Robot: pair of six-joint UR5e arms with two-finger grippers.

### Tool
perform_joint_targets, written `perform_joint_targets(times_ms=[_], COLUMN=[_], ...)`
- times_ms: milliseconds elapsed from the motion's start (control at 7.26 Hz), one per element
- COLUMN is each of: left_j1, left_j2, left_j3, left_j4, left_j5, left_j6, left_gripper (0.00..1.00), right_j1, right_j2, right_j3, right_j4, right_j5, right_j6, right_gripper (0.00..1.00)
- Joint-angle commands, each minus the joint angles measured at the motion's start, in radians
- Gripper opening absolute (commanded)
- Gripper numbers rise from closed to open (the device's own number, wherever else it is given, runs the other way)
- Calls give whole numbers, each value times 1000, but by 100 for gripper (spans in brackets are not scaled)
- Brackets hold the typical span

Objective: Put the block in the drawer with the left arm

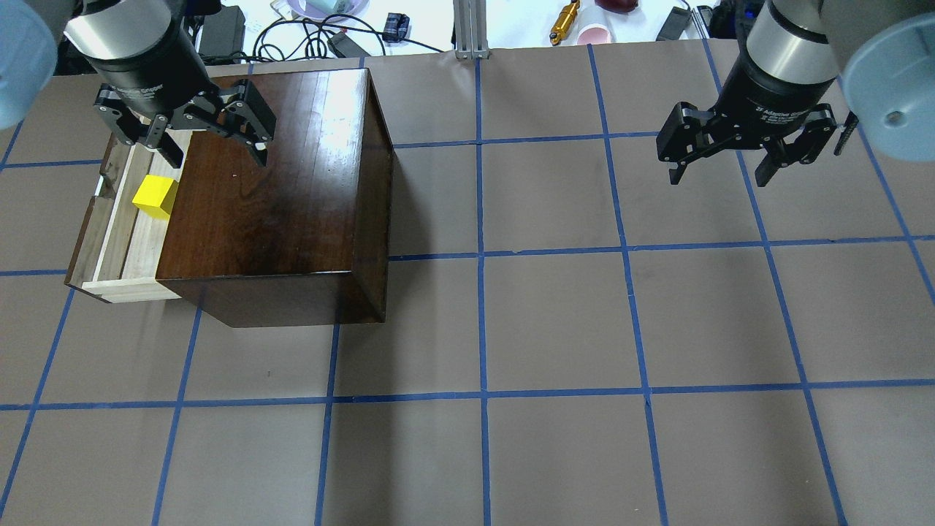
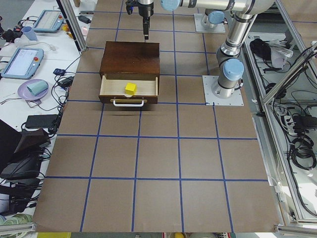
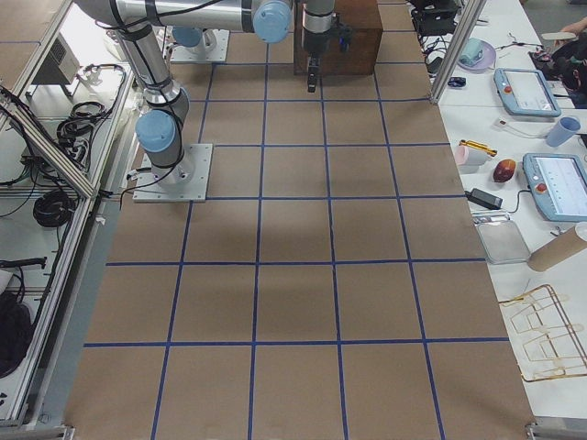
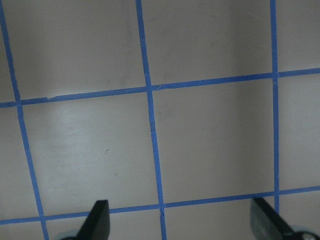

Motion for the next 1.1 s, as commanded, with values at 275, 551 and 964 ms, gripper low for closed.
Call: perform_joint_targets(times_ms=[275, 551, 964], left_j1=[-3, 2, 3], left_j2=[-14, -11, -11], left_j3=[1, 0, 1], left_j4=[24, 24, 24], left_j5=[-34, -30, -30], left_j6=[0, 0, 0], left_gripper=[100, 100, 100], right_j1=[0, 0, 0], right_j2=[0, 0, 0], right_j3=[0, 0, 0], right_j4=[0, 0, 0], right_j5=[0, 0, 0], right_j6=[0, 0, 0], right_gripper=[100, 100, 100])
